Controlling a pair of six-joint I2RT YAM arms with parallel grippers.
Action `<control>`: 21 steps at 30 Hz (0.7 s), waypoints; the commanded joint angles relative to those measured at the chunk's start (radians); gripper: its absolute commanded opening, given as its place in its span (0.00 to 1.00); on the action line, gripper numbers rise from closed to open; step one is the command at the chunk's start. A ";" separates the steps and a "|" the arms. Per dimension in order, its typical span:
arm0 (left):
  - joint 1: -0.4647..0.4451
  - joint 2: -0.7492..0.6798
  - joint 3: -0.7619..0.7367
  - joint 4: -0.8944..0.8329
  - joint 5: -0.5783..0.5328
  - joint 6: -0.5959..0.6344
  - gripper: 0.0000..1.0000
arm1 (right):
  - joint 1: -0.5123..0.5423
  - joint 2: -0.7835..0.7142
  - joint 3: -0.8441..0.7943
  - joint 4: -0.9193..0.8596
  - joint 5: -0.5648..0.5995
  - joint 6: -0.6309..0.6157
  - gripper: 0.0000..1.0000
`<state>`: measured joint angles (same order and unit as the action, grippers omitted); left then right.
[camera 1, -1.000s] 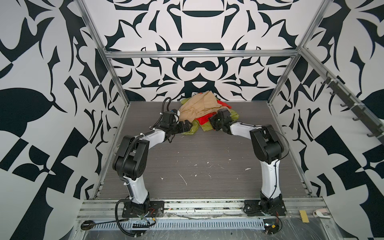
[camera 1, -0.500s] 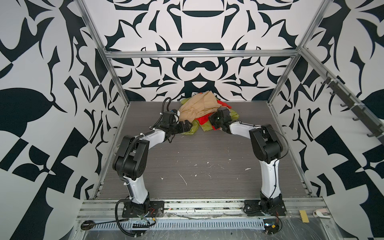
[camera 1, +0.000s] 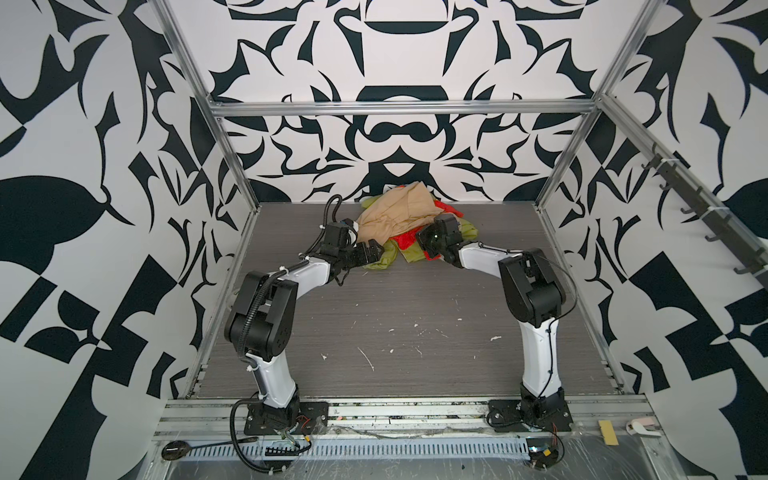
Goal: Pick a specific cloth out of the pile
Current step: 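Close the right gripper on the red cloth while the left gripper hovers beside the pile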
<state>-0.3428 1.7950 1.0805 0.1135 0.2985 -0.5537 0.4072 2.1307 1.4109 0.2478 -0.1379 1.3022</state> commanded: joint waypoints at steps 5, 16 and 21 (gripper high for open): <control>-0.004 -0.049 0.033 -0.023 -0.011 -0.020 0.99 | 0.006 -0.093 0.048 0.006 0.000 -0.032 0.00; -0.004 -0.057 0.039 -0.032 -0.013 -0.011 0.99 | 0.007 -0.138 0.039 0.011 -0.005 -0.067 0.00; -0.004 -0.058 0.042 -0.030 -0.019 -0.007 0.99 | 0.006 -0.163 0.034 0.012 -0.018 -0.101 0.00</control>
<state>-0.3428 1.7699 1.0977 0.0921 0.2882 -0.5610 0.4084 2.0296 1.4166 0.2371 -0.1421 1.2430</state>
